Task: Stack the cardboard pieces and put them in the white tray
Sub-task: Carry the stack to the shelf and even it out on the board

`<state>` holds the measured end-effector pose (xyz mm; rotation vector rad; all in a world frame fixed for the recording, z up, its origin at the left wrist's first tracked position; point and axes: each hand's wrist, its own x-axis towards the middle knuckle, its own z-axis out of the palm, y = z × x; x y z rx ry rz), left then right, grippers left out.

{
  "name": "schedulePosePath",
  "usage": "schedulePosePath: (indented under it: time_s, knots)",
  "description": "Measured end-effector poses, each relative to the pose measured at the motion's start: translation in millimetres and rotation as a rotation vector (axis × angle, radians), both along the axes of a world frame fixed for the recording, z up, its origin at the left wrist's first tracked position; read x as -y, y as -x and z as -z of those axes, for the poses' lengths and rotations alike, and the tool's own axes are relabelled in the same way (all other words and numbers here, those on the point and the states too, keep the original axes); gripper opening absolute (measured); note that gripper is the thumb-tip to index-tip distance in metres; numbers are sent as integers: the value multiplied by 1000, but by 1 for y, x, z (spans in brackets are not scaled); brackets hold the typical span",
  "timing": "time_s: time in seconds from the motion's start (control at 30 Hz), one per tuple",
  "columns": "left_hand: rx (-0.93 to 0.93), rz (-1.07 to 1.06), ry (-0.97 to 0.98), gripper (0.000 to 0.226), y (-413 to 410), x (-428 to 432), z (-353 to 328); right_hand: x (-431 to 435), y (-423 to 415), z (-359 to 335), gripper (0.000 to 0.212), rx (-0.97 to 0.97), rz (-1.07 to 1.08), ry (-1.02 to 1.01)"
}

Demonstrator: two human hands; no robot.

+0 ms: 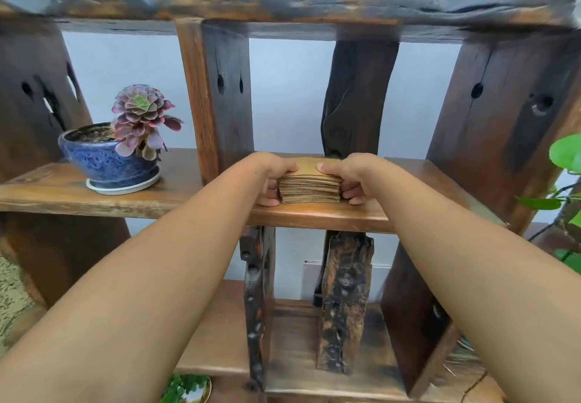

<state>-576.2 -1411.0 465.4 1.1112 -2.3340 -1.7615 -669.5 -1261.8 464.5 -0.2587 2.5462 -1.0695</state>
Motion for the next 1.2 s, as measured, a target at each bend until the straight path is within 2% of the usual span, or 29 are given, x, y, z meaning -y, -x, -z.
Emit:
schedulePosePath:
  time_s: [0.17,0.33,0.47,0.67,0.77,0.9,0.97,1.07,1.2]
  knots:
    - [41,39,-6,42,3,-2,-7,10,-3,-14,61,-97,-53,-185]
    - [19,-11,-93,39,8,0,-2,11,1,-13,54,-90,-37,-145]
    - [-8,-33,-101,36,11,-2,3,7,1,-2,41,-74,0,-4]
    - [-137,-76,-117,35,4,-3,9,2,-8,3,47,42,23,246]
    - [-261,-107,-218,40,-5,-4,13,-2,-18,5,45,121,23,434]
    - [-423,-120,-385,51,-23,-10,23,-8,-34,10,56,226,13,677]
    - [-508,-128,-427,53,-32,-10,26,-12,-47,12,52,249,-12,777]
    - [-619,-97,-447,44,-49,-15,25,-17,-70,11,42,212,-56,880]
    - [-705,-20,-434,43,-79,-26,26,-27,-99,7,41,77,-87,848]
